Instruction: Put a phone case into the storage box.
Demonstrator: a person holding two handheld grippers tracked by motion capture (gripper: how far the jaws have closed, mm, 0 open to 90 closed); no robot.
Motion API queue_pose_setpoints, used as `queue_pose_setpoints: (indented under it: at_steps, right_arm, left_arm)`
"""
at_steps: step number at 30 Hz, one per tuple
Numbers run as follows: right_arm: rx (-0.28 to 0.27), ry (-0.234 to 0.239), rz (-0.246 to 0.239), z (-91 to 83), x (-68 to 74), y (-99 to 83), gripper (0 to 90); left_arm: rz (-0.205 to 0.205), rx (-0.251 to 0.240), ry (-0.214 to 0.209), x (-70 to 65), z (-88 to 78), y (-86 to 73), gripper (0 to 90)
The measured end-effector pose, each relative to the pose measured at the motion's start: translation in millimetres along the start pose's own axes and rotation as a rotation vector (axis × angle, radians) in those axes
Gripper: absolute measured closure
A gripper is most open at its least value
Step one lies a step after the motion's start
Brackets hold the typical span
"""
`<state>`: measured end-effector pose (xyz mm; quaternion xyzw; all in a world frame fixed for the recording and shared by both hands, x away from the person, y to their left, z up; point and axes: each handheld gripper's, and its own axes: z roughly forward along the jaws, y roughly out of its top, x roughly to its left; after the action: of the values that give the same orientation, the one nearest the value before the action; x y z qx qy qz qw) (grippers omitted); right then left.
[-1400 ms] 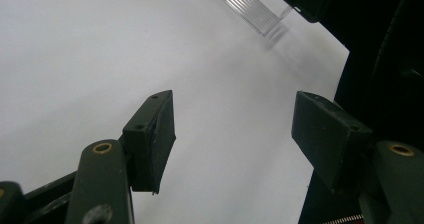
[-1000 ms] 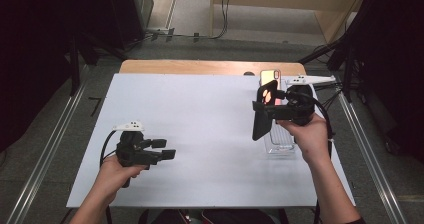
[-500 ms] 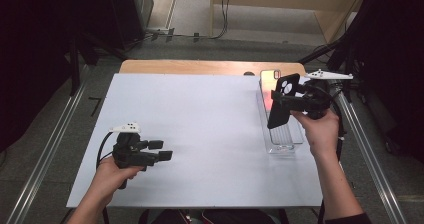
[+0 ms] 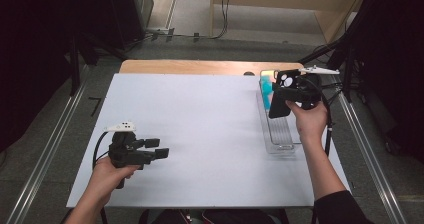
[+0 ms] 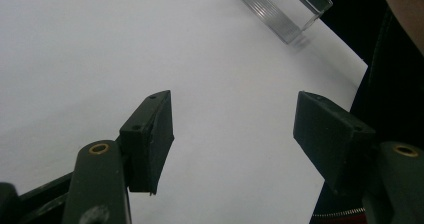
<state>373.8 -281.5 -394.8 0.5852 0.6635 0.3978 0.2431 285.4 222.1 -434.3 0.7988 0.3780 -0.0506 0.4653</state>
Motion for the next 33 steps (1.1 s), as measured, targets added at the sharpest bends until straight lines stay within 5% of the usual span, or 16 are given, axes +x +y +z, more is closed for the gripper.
queue_pose_setpoints:
  at_steps: [15,33]
  right_arm:
    - [0.027,-0.065,0.045,45.9,-7.3,-5.1,12.0]
    - [0.062,-0.121,0.023,85.7,-1.4,1.4,12.1]
  left_arm:
    - [0.01,0.02,-0.008,-1.1,6.1,-0.4,32.6]
    - [0.009,0.018,-0.008,-0.1,6.1,-1.1,32.6]
